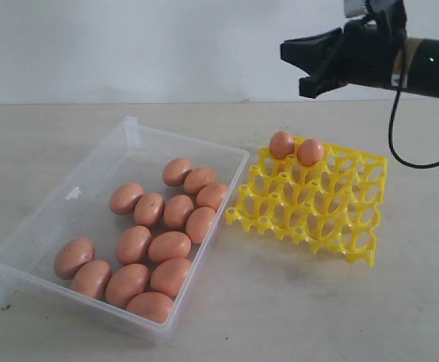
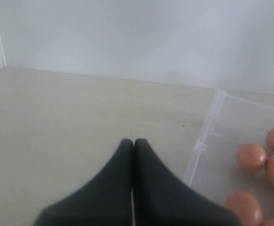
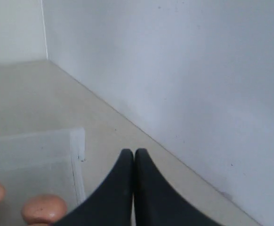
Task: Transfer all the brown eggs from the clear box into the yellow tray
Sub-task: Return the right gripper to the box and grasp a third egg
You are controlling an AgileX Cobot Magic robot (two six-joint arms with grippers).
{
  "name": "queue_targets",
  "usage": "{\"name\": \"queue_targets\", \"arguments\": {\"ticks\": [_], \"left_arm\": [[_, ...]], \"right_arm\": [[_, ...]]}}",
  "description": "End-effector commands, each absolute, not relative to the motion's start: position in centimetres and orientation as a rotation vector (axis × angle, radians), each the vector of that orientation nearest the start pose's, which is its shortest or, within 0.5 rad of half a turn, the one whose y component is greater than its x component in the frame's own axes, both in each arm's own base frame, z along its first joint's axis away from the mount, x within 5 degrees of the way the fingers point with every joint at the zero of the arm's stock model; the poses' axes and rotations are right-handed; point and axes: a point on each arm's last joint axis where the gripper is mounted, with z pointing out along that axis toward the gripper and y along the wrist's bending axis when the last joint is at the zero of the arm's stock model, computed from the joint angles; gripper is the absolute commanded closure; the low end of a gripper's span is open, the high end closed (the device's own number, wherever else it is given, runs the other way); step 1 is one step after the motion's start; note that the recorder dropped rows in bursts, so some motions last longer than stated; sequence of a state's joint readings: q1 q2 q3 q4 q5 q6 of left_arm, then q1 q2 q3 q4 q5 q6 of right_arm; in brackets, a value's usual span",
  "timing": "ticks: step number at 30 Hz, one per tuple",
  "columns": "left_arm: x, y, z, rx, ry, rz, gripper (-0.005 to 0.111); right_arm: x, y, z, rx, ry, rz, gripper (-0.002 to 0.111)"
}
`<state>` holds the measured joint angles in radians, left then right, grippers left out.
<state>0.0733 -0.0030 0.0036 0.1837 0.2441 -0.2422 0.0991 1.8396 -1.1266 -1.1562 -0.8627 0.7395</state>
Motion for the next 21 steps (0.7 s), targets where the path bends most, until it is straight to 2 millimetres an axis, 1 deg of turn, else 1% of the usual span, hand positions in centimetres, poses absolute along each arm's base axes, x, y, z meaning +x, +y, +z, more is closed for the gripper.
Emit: {"name": "queue_targets", "arguments": {"ticks": [1, 2, 4, 5, 6, 7, 8, 9, 10, 12, 13, 14, 15, 16, 17, 19, 21], "left_arm": [[5.5, 0.8, 19.2, -0.14, 1.708, 0.043, 0.111], [5.5, 0.8, 19.2, -0.14, 1.708, 0.043, 0.111], [5.5, 0.8, 19.2, -0.14, 1.708, 0.043, 0.111], [5.5, 0.8, 19.2, -0.14, 1.708, 0.043, 0.111], [5.5, 0.8, 19.2, -0.14, 1.708, 0.043, 0.111], [5.5, 0.8, 19.2, -0.14, 1.708, 0.043, 0.111], [5.5, 0.8, 19.2, -0.14, 1.708, 0.043, 0.111], [5.5, 0.8, 19.2, -0.14, 1.708, 0.043, 0.111], [5.5, 0.8, 19.2, -0.14, 1.708, 0.043, 0.111], [5.5, 0.8, 19.2, -0.14, 1.708, 0.043, 0.111], [5.5, 0.8, 19.2, -0.14, 1.708, 0.043, 0.111], [5.5, 0.8, 19.2, -0.14, 1.708, 0.043, 0.111], [5.5, 0.8, 19.2, -0.14, 1.71, 0.044, 0.111], [5.5, 0.8, 19.2, -0.14, 1.71, 0.044, 0.111], [5.5, 0.8, 19.2, -0.14, 1.71, 0.044, 0.111], [5.5, 0.8, 19.2, -0.14, 1.71, 0.044, 0.111], [5.5, 0.8, 19.2, -0.14, 1.71, 0.044, 0.111]], "right_arm": [[37.0, 13.1, 26.3, -0.807, 1.804, 0.086, 0.108], [36.6, 13.3, 26.3, -0.732, 1.906, -0.031, 0.108], [35.5, 13.6, 26.5, -0.623, 2.096, -0.35, 0.108], [35.0, 13.9, 26.9, -0.604, 2.143, -0.433, 0.108], [34.3, 14.6, 27.0, -0.64, 2.196, -0.488, 0.108], [33.5, 15.7, 27.2, -0.744, 2.24, -0.487, 0.108], [32.8, 16.8, 27.4, -0.902, 2.261, -0.469, 0.108], [32.1, 18.1, 27.7, -1.05, 2.29, -0.37, 0.108], [31.4, 19.5, 27.9, -1.186, 2.309, -0.228, 0.108], [30.4, 21.6, 28.7, -1.371, 2.317, 0.052, 0.108], [29.8, 22.8, 29.2, -1.443, 2.322, 0.212, 0.108], [29.6, 23.7, 29.8, -1.487, 2.316, 0.323, 0.108], [29.6, 24.4, 30.1, -1.531, 2.33, 0.397, 0.108], [29.7, 25.0, 30.2, -1.56, 2.356, 0.452, 0.108], [30.0, 25.6, 29.8, -1.586, 2.369, 0.472, 0.108], [31.1, 26.8, 29.2, -1.599, 2.356, 0.471, 0.108], [31.8, 27.6, 28.1, -1.674, 2.313, 0.458, 0.108]]}}
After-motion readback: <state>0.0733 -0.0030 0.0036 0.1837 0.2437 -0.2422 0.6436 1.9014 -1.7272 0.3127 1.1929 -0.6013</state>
